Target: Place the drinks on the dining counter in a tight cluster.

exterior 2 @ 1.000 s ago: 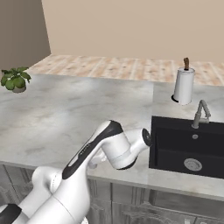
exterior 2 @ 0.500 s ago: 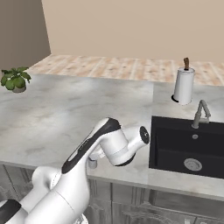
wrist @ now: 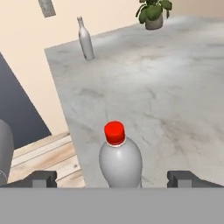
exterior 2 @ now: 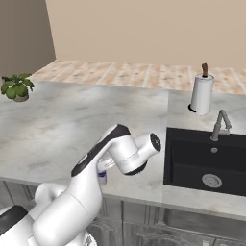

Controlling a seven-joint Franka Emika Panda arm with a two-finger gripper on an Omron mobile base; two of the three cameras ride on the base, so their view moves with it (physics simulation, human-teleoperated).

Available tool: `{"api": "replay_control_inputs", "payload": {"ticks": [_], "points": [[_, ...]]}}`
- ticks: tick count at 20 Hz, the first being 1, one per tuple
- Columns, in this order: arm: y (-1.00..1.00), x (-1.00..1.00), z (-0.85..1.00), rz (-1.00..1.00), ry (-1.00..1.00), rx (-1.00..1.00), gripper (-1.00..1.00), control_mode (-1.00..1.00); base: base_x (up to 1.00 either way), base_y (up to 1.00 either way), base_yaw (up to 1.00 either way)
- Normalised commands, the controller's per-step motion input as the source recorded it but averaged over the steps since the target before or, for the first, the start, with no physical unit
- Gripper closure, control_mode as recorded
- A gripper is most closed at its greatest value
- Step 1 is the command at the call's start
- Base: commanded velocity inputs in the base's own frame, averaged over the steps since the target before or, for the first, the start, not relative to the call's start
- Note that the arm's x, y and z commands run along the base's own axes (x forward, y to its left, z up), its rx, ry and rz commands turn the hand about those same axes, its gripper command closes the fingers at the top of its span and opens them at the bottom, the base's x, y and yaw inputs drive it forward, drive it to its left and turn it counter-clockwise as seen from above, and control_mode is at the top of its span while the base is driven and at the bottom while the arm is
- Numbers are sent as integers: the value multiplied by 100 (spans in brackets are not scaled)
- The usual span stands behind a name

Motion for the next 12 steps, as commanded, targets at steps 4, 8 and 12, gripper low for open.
{"api": "replay_control_inputs", "payload": {"ticks": [4, 8, 12], "points": [[-2, 0, -44, 0, 10, 3, -100, -100, 0, 0, 0], [0, 1, -35, 0, 4, 3, -100, -100, 0, 0, 0], [0, 0, -11, 0, 0, 5, -100, -100, 0, 0, 0]]}}
